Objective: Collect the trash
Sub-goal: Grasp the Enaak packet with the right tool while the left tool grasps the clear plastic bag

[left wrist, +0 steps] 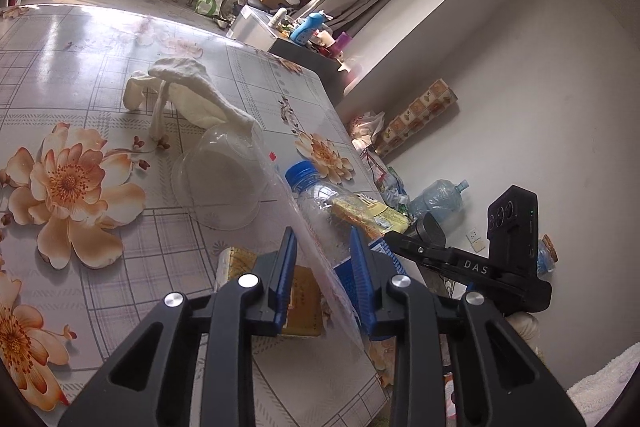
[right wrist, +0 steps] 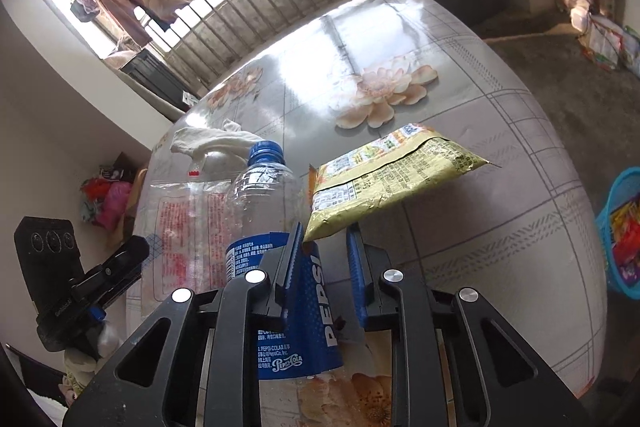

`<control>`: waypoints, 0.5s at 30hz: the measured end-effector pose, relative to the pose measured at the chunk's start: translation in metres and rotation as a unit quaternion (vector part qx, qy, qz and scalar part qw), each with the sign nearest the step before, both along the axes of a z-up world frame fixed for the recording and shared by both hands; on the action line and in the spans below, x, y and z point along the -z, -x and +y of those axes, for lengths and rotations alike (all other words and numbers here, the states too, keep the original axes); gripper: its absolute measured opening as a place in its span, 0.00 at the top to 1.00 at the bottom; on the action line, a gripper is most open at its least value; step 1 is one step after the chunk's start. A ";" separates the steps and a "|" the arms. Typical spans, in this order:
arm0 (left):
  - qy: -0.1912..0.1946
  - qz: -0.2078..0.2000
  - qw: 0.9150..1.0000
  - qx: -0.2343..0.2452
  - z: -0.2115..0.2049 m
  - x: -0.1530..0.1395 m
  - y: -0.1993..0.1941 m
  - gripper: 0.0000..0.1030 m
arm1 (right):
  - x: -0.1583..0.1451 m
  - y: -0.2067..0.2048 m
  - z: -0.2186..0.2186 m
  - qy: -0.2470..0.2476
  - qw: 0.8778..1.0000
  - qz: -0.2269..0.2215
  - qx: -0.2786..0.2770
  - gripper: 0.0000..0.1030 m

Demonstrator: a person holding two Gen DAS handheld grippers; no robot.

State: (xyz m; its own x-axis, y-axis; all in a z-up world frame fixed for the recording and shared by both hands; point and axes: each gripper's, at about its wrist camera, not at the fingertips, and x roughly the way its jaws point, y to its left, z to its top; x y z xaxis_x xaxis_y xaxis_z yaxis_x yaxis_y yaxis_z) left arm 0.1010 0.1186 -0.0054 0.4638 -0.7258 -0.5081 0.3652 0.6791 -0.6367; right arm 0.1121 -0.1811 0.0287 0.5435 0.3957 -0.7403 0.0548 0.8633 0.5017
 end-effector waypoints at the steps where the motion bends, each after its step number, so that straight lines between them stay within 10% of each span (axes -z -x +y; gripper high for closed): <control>1: 0.003 0.006 1.000 0.001 -0.001 0.002 -0.001 0.74 | 0.001 0.000 -0.002 -0.009 1.000 0.002 0.003 0.79; 8: 0.012 0.027 1.000 0.003 -0.003 0.009 -0.004 0.74 | 0.010 0.002 -0.028 -0.133 0.991 0.011 0.030 0.67; 15: -0.001 0.023 1.000 0.000 -0.006 0.010 -0.003 0.76 | 0.026 0.003 -0.048 -0.222 0.972 0.032 0.069 0.77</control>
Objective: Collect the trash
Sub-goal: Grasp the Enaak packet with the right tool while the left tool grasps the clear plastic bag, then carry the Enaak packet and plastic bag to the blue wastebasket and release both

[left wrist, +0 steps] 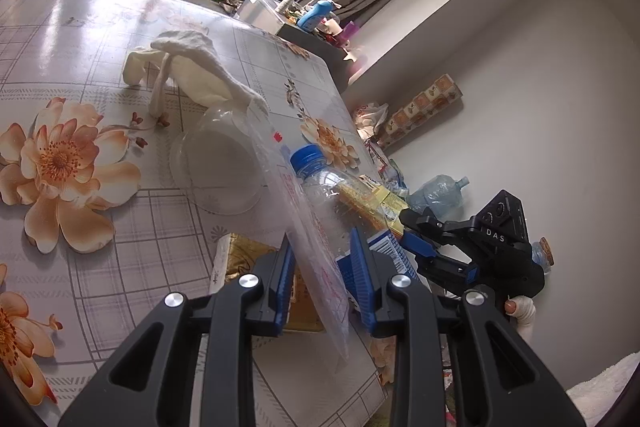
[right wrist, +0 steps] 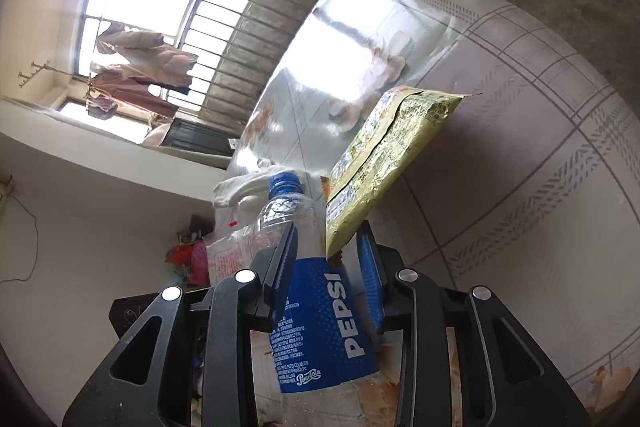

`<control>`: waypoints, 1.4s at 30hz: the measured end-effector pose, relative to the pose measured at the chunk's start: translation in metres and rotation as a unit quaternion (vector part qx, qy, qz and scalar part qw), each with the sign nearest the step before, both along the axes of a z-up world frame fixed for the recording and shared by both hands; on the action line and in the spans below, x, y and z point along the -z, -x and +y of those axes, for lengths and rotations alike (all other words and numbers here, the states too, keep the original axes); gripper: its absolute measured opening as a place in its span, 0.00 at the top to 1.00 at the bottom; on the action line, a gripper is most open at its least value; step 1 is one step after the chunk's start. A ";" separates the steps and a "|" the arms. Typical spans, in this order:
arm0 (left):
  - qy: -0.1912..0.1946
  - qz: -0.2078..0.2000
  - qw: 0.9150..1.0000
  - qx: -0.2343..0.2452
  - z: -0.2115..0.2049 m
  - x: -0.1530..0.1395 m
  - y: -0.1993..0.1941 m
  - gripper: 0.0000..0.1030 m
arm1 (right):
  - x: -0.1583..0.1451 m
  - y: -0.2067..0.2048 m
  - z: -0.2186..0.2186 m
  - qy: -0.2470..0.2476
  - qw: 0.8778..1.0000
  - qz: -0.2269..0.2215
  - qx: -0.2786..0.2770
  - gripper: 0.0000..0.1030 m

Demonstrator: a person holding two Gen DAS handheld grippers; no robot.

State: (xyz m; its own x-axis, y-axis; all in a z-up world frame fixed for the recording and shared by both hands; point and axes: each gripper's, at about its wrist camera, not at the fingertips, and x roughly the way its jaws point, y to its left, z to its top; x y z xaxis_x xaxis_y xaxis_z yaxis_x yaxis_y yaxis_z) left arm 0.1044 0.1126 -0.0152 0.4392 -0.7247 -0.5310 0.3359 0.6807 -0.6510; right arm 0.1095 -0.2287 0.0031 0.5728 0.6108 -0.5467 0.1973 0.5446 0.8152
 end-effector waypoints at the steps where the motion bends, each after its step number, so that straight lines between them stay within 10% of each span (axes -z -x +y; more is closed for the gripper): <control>1: -0.002 -0.002 1.000 0.000 0.000 0.000 0.000 0.80 | 0.002 0.001 -0.002 -0.007 1.000 0.002 0.005 0.80; 13: -0.002 -0.023 1.000 -0.001 0.004 -0.009 0.004 0.95 | -0.009 0.017 -0.005 -0.025 0.999 -0.023 0.015 0.94; 42: 0.000 -0.144 0.990 0.010 0.002 -0.086 0.020 0.96 | -0.062 0.050 -0.019 0.050 0.990 -0.124 0.047 0.95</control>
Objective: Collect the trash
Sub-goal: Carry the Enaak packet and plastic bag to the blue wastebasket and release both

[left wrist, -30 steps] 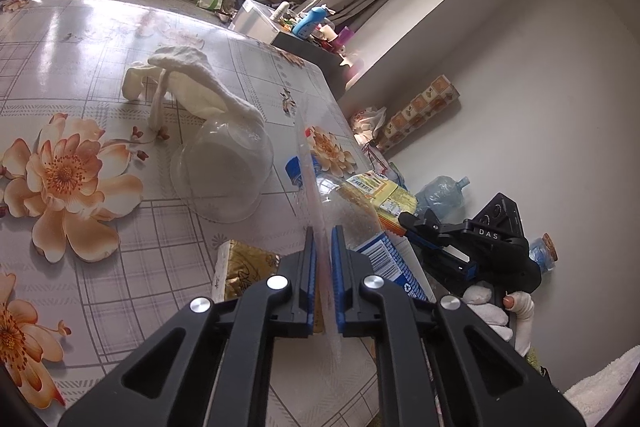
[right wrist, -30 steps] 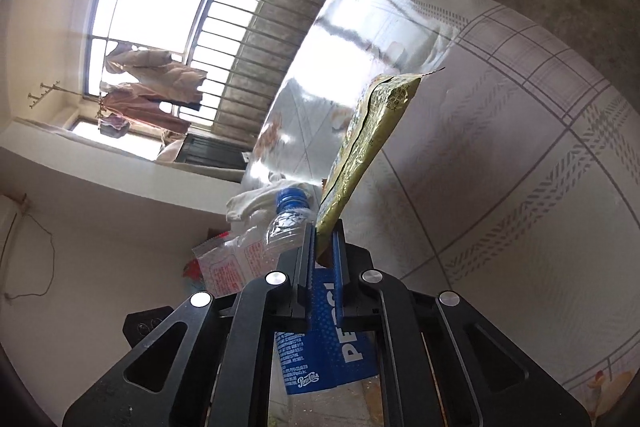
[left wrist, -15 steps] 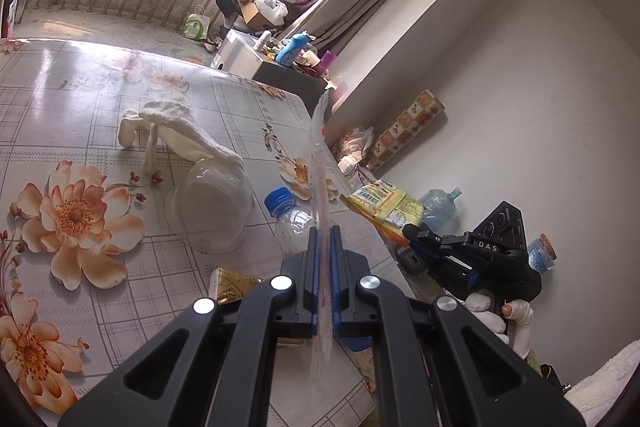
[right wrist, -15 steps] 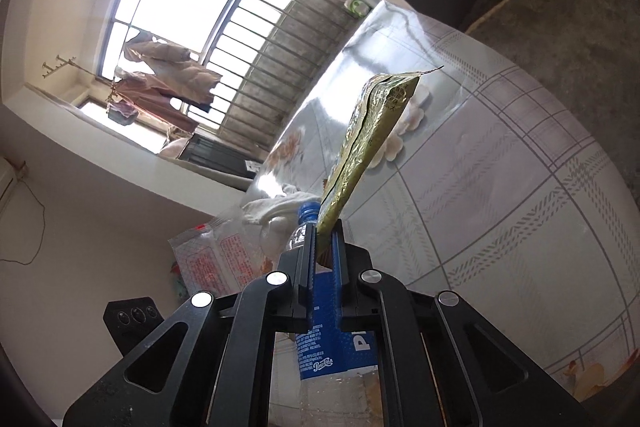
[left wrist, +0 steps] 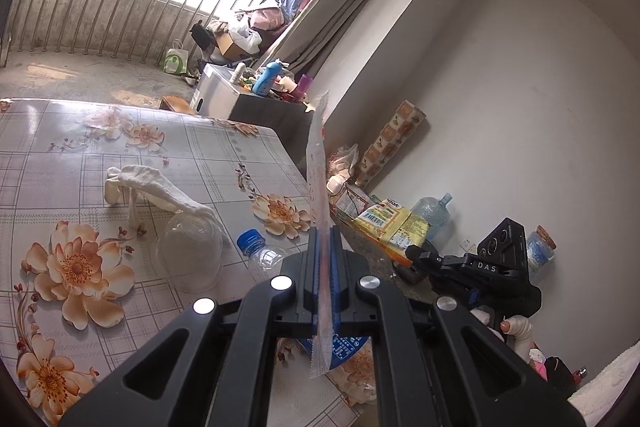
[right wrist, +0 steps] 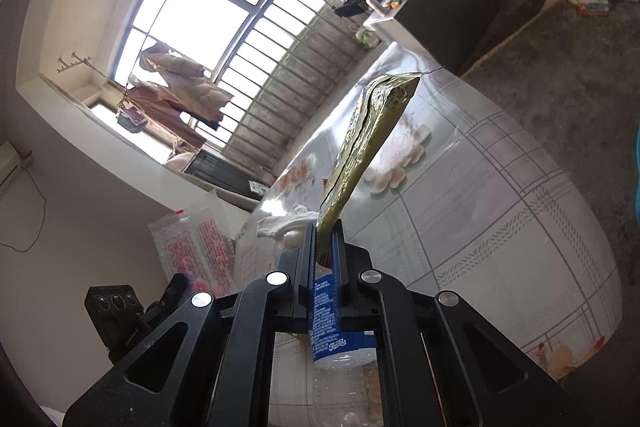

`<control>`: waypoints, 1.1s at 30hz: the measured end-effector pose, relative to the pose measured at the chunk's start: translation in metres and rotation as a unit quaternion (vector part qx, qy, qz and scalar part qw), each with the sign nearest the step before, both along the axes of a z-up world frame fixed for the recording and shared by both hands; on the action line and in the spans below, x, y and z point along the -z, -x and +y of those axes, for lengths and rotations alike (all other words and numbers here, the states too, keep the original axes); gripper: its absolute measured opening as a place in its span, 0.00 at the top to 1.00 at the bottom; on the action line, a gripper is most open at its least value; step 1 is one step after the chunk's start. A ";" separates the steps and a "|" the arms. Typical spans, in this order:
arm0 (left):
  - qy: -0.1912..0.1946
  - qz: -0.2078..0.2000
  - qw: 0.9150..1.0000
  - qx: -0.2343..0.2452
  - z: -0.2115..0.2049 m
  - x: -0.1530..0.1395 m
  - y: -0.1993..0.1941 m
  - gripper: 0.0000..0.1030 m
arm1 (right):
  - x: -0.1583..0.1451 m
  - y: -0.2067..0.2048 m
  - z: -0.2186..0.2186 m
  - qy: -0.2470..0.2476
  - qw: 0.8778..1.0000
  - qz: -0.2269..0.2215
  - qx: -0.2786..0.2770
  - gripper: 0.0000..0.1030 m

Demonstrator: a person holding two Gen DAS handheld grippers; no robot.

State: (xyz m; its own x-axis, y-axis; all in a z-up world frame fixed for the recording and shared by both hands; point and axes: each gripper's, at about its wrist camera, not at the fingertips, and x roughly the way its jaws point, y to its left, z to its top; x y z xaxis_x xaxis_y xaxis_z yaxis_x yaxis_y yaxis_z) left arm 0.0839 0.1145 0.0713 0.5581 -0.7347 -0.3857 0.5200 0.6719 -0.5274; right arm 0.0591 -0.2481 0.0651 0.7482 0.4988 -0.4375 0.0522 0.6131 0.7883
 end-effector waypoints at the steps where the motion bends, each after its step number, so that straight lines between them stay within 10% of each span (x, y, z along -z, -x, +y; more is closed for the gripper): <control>1: -0.001 -0.003 1.000 0.003 -0.003 -0.002 0.000 0.96 | -0.001 0.001 -0.002 -0.001 1.000 -0.003 0.002 0.95; 19: -0.055 -0.058 0.990 0.114 -0.134 -0.049 -0.024 0.96 | 0.010 0.035 -0.052 -0.029 0.997 -0.040 0.066 0.95; 33: -0.195 -0.027 0.944 0.263 -0.351 -0.020 -0.046 0.96 | 0.061 0.093 -0.157 -0.045 0.971 -0.002 0.236 0.95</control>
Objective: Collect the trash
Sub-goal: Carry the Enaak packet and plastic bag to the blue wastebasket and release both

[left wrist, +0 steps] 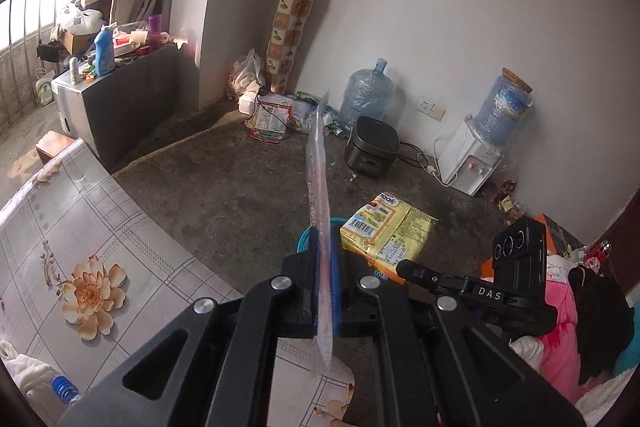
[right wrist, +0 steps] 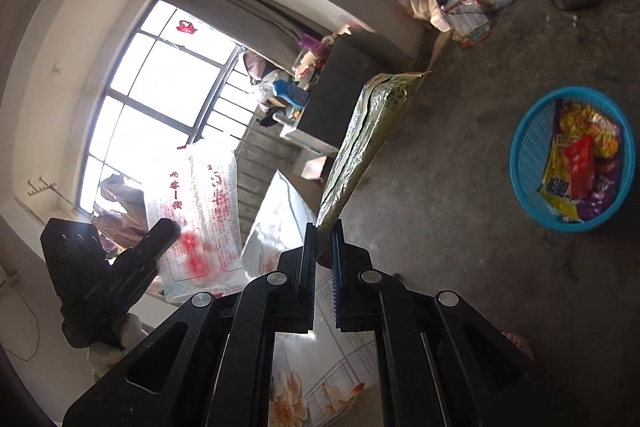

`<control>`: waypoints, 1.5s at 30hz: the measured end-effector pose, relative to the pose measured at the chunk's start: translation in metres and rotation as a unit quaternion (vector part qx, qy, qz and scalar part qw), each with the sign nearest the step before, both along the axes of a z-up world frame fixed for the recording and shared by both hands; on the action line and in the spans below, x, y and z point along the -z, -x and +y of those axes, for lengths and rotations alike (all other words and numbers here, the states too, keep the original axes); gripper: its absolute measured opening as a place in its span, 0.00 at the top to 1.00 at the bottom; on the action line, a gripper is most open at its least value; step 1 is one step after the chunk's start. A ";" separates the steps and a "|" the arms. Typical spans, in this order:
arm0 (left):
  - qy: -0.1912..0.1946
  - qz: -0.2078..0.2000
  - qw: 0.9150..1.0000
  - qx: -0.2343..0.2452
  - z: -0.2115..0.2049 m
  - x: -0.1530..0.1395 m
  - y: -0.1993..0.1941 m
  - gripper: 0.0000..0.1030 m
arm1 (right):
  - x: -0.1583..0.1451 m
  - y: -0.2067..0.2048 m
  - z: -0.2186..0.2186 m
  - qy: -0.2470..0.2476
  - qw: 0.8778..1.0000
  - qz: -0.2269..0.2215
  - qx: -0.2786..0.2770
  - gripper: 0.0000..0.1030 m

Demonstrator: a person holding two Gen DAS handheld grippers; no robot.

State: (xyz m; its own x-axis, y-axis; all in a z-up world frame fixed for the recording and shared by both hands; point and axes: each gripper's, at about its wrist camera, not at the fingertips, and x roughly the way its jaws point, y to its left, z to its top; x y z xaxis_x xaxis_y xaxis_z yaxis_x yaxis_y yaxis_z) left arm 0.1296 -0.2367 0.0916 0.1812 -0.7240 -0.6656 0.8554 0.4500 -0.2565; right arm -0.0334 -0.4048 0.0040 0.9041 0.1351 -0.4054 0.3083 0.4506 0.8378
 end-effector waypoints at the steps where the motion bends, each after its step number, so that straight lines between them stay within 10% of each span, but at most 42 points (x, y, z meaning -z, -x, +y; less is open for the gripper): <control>1: -0.012 0.001 1.000 0.011 -0.017 0.006 0.000 0.96 | 0.008 0.004 -0.008 -0.003 1.000 0.008 0.012 0.95; 19: -0.192 0.061 0.974 0.108 -0.267 0.180 -0.013 0.96 | 0.157 0.004 -0.106 -0.078 0.981 0.160 0.082 0.95; 21: -0.201 0.055 0.972 0.107 -0.283 0.199 -0.015 0.89 | 0.175 -0.004 -0.116 -0.082 0.979 0.170 0.073 0.90; 23: -0.231 0.048 0.967 0.097 -0.297 0.221 -0.018 0.49 | 0.208 -0.009 -0.127 -0.102 0.969 0.215 0.070 0.71; 27: -0.271 0.048 0.959 0.065 -0.302 0.249 -0.025 0.47 | 0.250 0.001 -0.134 -0.140 0.945 0.282 0.093 0.59; 36: -0.226 0.023 0.972 0.060 -0.277 0.200 -0.026 0.43 | 0.208 0.033 -0.123 -0.109 0.954 0.246 0.134 0.54; 45: -0.104 -0.039 0.991 0.071 -0.189 0.067 -0.014 0.32 | 0.094 0.009 -0.093 0.070 0.969 0.198 0.127 0.48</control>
State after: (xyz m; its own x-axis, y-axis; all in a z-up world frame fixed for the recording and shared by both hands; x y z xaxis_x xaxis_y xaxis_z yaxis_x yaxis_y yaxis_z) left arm 0.1434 -0.4262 0.0244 0.1438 -0.5945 -0.7911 0.9273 0.3602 -0.1021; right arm -0.0421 -0.4978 -0.0904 0.6710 -0.1526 -0.7256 0.7087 0.4195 0.5672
